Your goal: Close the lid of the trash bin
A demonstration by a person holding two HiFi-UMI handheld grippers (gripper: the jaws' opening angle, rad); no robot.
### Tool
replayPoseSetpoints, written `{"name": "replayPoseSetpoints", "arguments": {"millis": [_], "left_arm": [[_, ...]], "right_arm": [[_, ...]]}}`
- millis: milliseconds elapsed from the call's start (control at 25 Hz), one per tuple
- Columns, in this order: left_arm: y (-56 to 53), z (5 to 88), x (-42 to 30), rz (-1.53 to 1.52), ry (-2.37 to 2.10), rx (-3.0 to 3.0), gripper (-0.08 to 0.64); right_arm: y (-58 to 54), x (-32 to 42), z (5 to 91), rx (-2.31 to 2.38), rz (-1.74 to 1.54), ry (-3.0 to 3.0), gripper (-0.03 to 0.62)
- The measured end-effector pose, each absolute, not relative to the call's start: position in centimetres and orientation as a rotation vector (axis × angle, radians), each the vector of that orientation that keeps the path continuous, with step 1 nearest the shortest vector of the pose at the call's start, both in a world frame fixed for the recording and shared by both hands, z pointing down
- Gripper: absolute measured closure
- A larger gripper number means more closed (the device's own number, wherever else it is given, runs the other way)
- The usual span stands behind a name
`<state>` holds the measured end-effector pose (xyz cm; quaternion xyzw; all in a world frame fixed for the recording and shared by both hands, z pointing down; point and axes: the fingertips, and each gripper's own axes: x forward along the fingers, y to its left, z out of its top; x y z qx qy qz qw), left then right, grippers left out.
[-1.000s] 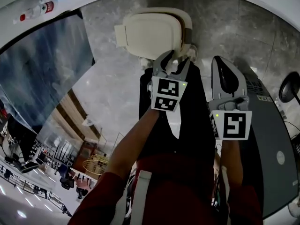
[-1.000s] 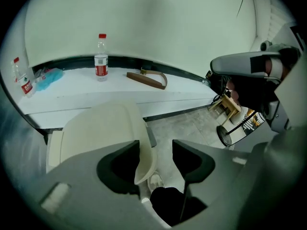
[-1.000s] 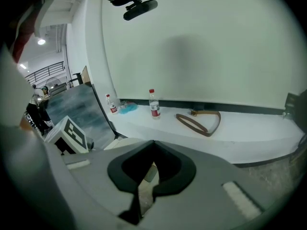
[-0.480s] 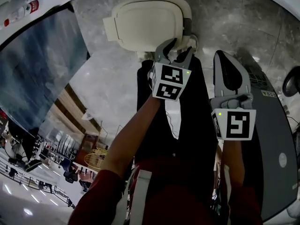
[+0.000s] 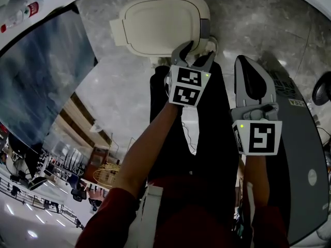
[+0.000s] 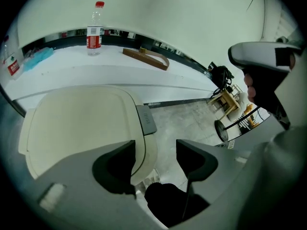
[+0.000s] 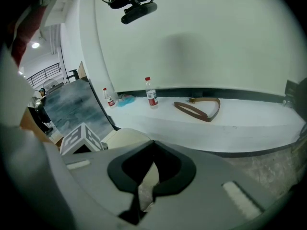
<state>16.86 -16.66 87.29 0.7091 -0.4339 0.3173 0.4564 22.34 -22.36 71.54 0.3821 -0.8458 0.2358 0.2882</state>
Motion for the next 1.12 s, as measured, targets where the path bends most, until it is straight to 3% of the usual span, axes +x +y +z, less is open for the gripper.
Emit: {"name": "replayPoseSetpoints", "arguments": {"millis": [560, 1120], "left_arm": [[-16.6, 85.3, 16.3, 0.798, -1.082, 1.789, 0.281], [-17.7, 73.6, 11.5, 0.741, -1.175, 1.803, 0.282]], "right_arm": [[-22.9, 22.1, 68.9, 1.027, 0.573, -2.281, 0.592], [-24.5, 19.1, 58.4, 1.065, 0.457, -2.371, 0.592]]}}
